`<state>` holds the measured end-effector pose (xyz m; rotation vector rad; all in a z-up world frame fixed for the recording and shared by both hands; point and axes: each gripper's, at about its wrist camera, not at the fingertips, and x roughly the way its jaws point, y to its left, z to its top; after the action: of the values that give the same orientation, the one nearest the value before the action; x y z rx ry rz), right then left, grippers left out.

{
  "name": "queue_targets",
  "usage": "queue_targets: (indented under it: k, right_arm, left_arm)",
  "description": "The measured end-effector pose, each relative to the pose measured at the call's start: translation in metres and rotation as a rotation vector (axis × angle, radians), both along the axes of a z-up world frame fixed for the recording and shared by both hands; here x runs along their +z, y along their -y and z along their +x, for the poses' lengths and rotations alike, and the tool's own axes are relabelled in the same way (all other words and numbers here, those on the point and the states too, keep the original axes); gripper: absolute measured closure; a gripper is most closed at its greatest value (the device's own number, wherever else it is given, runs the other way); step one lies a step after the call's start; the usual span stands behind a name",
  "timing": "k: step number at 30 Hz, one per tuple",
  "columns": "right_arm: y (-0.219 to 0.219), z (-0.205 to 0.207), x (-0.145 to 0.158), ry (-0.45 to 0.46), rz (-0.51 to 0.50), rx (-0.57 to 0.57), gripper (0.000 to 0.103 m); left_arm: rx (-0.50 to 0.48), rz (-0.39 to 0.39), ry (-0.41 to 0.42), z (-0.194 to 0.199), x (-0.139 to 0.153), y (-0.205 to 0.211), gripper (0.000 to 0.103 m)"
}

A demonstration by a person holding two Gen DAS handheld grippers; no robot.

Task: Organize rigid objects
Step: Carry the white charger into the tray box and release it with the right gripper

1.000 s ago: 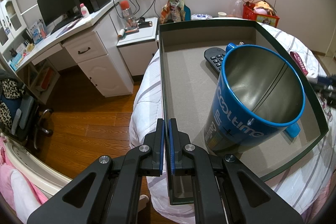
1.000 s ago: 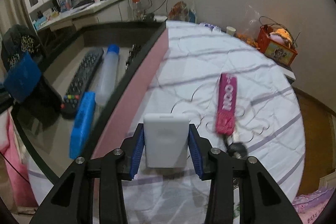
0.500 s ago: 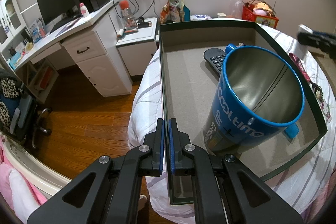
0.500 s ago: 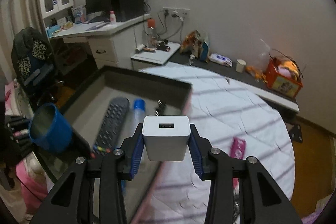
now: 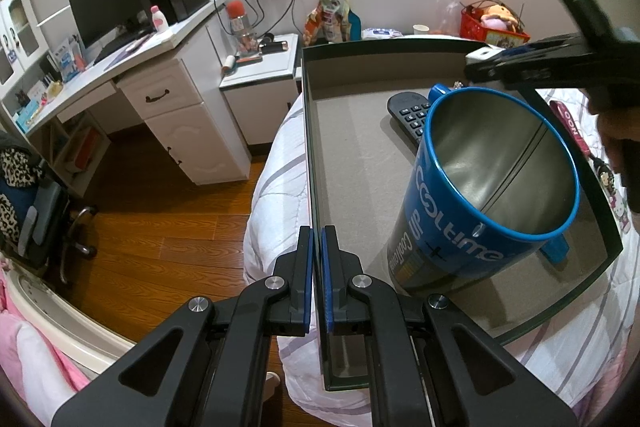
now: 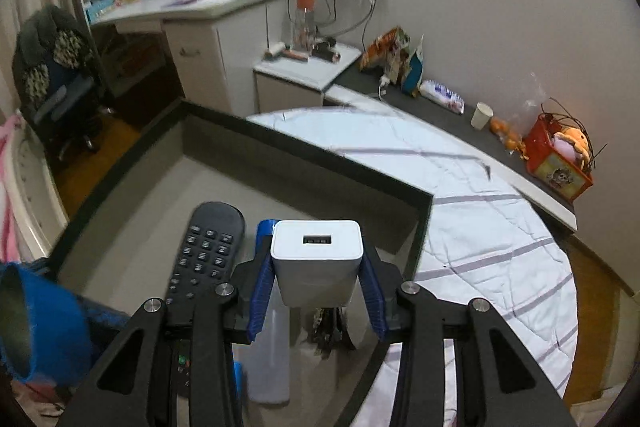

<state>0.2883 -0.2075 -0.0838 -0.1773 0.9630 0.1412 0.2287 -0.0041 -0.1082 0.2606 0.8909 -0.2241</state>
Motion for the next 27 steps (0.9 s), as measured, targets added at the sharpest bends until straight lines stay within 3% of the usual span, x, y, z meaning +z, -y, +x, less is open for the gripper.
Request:
queue_targets:
  k: [17,25,27]
  right_arm:
    - [-0.026,0.023,-0.01,-0.064,0.01,0.05,0.062]
    - [-0.007,0.026,-0.02,-0.101,-0.111,-0.05,0.062]
    - [-0.006,0.027,-0.019,-0.103,-0.075,-0.042,0.062]
  left_arm:
    - [-0.002,0.006,0.001,0.001,0.0,0.002,0.099]
    - [-0.003,0.007,0.004,0.001,-0.001,0.003,0.099]
    - [-0.003,0.011,0.004,0.002,-0.002,0.003,0.099]
